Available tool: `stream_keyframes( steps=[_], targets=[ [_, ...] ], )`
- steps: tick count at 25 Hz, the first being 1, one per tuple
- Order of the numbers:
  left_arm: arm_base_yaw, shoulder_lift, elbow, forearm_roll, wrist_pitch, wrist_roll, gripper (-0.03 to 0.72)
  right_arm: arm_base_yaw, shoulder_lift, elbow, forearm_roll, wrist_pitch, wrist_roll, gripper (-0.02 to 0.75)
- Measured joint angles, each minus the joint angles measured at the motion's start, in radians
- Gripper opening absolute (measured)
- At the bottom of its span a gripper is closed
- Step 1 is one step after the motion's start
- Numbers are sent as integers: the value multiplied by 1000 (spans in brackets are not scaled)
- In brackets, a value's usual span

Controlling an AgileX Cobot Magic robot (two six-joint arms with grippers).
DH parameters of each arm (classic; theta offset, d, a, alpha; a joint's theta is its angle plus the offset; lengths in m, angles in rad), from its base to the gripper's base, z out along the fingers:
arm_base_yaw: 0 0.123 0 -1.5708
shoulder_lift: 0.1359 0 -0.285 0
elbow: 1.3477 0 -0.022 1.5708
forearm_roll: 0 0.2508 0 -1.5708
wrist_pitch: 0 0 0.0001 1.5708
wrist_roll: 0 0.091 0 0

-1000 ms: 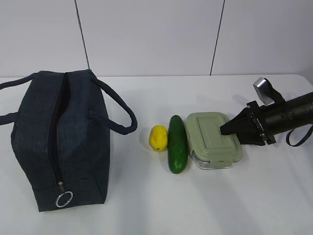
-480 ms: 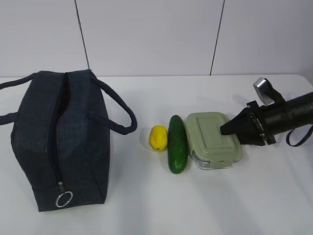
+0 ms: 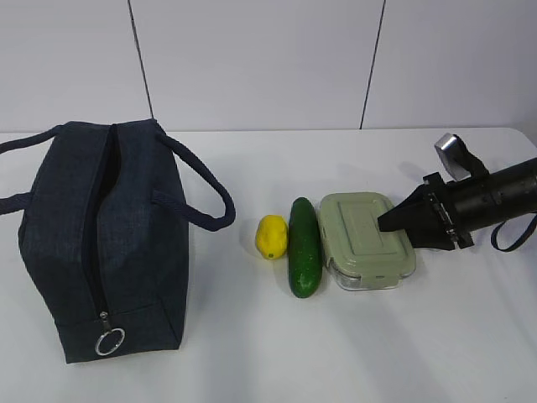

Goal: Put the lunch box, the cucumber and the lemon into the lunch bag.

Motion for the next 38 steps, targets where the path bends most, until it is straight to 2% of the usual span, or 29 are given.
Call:
stream_keyframes(
  steps=[38],
  targets=[
    [0,0,0,0,0,0,243,0,0,-2,-4,0,27,357]
  ],
)
